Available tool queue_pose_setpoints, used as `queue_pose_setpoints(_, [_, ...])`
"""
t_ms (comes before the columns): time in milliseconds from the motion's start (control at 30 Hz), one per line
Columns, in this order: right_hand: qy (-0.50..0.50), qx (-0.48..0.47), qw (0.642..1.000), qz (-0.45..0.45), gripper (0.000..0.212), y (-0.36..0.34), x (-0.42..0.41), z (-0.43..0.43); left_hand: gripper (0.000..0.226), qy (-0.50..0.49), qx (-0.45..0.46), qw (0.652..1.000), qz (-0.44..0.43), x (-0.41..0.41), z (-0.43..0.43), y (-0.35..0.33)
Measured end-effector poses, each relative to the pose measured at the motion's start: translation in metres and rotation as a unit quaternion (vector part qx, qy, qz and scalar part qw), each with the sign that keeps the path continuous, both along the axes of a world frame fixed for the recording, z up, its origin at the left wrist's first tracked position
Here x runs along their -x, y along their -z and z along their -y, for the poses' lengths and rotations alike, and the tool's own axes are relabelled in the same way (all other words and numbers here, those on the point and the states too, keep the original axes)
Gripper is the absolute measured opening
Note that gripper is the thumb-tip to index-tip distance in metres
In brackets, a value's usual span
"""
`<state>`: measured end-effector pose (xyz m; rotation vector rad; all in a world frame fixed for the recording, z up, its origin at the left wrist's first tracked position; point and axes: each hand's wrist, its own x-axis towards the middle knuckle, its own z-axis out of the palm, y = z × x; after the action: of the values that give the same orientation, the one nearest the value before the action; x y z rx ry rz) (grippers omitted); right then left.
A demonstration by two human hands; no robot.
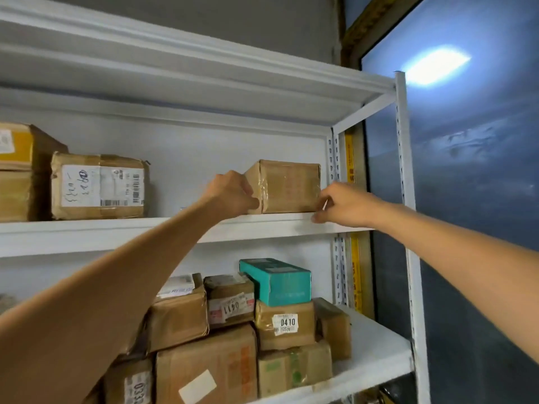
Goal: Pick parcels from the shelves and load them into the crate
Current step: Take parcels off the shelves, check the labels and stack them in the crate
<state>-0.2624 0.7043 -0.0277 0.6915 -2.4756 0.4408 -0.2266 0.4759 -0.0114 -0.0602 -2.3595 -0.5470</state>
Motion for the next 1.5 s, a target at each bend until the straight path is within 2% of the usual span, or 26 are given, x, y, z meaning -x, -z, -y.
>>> queue_pose_setpoints(100, [0.027, 0.022, 0.999, -0.026, 0.035, -0.015, 0.029, 0.001, 0.027, 0.007, -0.033, 0.999, -0.014, 0.036, 0.011, -0.014])
queue_pose_setpoints(167, [0.032, 0.045, 0.998, -0.029, 0.043, -0.019, 0.050, 0.003, 0.042, 0.008, -0.040, 0.999, -0.010, 0.058, 0.014, -0.021])
queue_pose_setpoints(300, [0.033, 0.083, 0.995, -0.047, 0.069, -0.026, 0.089, 0.008, 0.073, 0.012, -0.074, 0.997, 0.002, 0.094, 0.012, -0.030])
queue_pose_setpoints(367, [0.017, 0.131, 0.990, -0.046, 0.085, -0.031, 0.110, 0.012, 0.083, 0.045, -0.114, 0.992, 0.022, 0.108, 0.008, -0.029])
queue_pose_setpoints(467, [-0.052, 0.234, 0.971, 0.002, 0.100, -0.036, 0.141, 0.021, 0.093, 0.137, -0.196, 0.970, 0.037, 0.124, 0.002, -0.024])
queue_pose_setpoints(533, [-0.076, 0.281, 0.956, 0.040, 0.119, -0.037, 0.159, 0.024, 0.109, 0.179, -0.237, 0.954, 0.044, 0.128, -0.001, -0.025])
queue_pose_setpoints(600, [-0.119, 0.319, 0.936, 0.086, 0.130, -0.037, 0.175, 0.025, 0.102, 0.195, -0.253, 0.946, 0.048, 0.130, -0.002, -0.028])
queue_pose_setpoints(633, [-0.142, 0.334, 0.926, 0.102, 0.126, -0.038, 0.181, 0.025, 0.095, 0.196, -0.256, 0.945, 0.052, 0.130, -0.003, -0.029])
queue_pose_setpoints(733, [-0.163, 0.350, 0.917, 0.098, 0.095, -0.037, 0.190, 0.024, 0.088, 0.188, -0.257, 0.947, 0.043, 0.126, -0.006, -0.027])
queue_pose_setpoints(867, [-0.176, 0.365, 0.913, 0.036, 0.086, -0.033, 0.188, 0.025, 0.086, 0.208, -0.281, 0.937, 0.006, 0.120, -0.011, -0.020])
queue_pose_setpoints(1000, [-0.201, 0.389, 0.898, -0.043, 0.089, -0.030, 0.171, 0.023, 0.066, 0.242, -0.376, 0.889, -0.096, 0.110, -0.022, -0.018])
queue_pose_setpoints(1133, [-0.295, 0.457, 0.839, 0.015, 0.070, -0.040, 0.146, 0.017, 0.050, 0.278, -0.421, 0.846, -0.174, 0.103, -0.018, -0.020])
queue_pose_setpoints(1200, [-0.277, 0.484, 0.830, 0.023, 0.065, -0.041, 0.138, 0.021, 0.045, 0.287, -0.428, 0.835, -0.190, 0.100, -0.011, -0.023])
queue_pose_setpoints(1300, [-0.274, 0.508, 0.816, 0.035, 0.056, -0.032, 0.139, 0.033, 0.073, 0.287, -0.429, 0.838, -0.175, 0.094, 0.001, -0.017])
queue_pose_setpoints(1367, [-0.306, 0.507, 0.805, 0.050, 0.068, -0.029, 0.140, 0.035, 0.084, 0.292, -0.423, 0.845, -0.150, 0.090, 0.008, -0.009])
queue_pose_setpoints(1433, [-0.328, 0.494, 0.803, 0.065, 0.082, -0.030, 0.139, 0.035, 0.081, 0.298, -0.395, 0.860, -0.128, 0.085, 0.013, -0.004])
queue_pose_setpoints(1500, [-0.350, 0.460, 0.814, 0.064, 0.069, -0.029, 0.138, 0.035, 0.074, 0.285, -0.372, 0.876, -0.115, 0.080, 0.016, -0.005])
